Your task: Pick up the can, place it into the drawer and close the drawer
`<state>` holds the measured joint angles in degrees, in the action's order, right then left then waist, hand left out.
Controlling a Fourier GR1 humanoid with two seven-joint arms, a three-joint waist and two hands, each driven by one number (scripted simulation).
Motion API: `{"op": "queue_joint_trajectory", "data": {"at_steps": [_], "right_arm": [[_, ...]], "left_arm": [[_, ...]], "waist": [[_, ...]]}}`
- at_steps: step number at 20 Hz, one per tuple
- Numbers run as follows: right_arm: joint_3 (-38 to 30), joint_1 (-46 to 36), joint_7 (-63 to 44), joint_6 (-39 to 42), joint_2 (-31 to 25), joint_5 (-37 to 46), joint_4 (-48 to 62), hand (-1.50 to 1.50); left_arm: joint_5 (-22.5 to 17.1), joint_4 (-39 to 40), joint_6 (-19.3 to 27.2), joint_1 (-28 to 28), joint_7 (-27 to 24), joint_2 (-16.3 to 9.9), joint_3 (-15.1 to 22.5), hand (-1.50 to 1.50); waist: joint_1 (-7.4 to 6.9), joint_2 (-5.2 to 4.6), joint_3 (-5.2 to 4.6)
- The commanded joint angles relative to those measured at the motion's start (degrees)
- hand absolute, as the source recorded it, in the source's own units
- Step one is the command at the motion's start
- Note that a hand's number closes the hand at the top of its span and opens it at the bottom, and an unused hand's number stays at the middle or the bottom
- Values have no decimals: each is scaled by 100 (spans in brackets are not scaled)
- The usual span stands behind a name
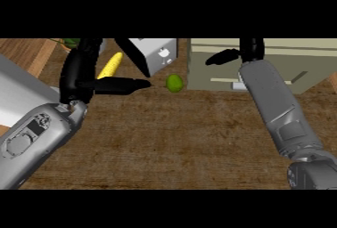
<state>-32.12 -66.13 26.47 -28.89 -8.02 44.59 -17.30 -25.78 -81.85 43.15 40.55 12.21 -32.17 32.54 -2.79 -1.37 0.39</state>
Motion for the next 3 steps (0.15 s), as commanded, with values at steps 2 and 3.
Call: {"op": "queue_joint_trajectory", "data": {"at_steps": [2, 3], "right_arm": [[-498, -342, 76, 263, 129, -675, -52, -150], [-497, -126, 370, 242, 242, -748, -136, -150]], "left_arm": [[73, -228, 13, -121, 124, -111, -143, -150], [196, -72, 69, -187, 11, 63, -94, -150]], "waist": [[-27, 61, -28], [89, 76, -30]]}}
